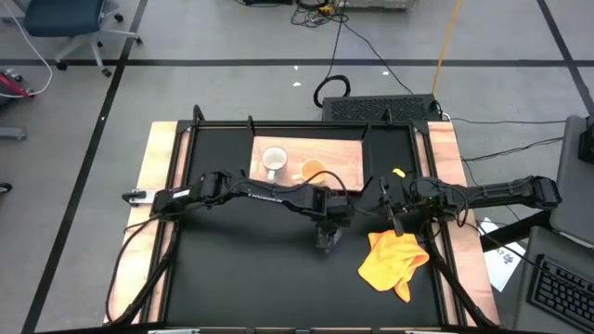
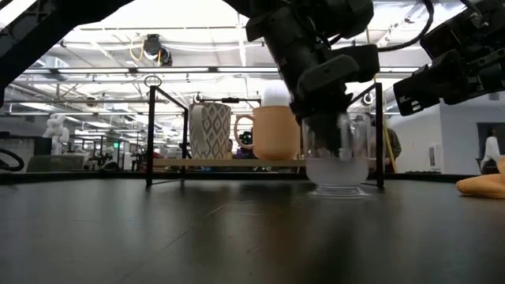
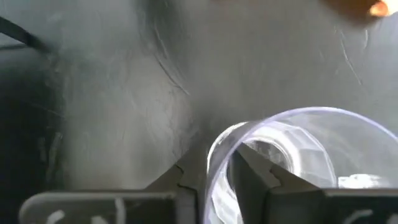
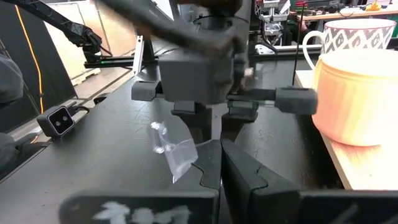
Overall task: Stack small to large cups/mugs on shelf
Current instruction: Put the transparent mug on the shelf
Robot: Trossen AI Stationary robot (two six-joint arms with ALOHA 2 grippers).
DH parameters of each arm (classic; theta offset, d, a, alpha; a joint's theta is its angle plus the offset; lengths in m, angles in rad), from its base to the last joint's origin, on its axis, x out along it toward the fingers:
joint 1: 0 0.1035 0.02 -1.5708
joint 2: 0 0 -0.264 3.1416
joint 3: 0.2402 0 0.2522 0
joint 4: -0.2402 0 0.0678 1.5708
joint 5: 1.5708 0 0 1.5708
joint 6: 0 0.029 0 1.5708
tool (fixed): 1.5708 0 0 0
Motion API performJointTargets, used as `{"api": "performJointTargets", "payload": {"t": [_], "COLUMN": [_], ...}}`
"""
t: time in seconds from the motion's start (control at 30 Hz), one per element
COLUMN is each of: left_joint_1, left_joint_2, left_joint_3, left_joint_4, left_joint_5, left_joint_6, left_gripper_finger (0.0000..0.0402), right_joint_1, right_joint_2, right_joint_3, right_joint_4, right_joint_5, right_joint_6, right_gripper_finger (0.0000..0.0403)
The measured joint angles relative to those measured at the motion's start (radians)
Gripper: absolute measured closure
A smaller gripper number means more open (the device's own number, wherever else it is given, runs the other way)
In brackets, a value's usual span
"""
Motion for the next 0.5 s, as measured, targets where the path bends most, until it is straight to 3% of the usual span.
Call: {"api": "performJointTargets", "payload": {"t": [0.23,0.5], "left_joint_1": [-0.008,-0.009], "left_joint_2": [0.003,0.002], "left_joint_3": [-0.002,0.000], "left_joint_4": [0.007,0.011], "left_joint_5": [-0.004,-0.009], "left_joint_6": [0.014,0.019], "left_gripper_finger": [0.0281,0.0258], "right_joint_1": [0.000,0.000], "right_joint_2": [0.000,0.000], "right_joint_3": [0.000,0.000], "right_joint_4": [0.000,0.000], "right_joint_5": [0.000,0.000], "right_joint_6": [0.000,0.000], "right_gripper_finger": [0.0403,0.0403]}}
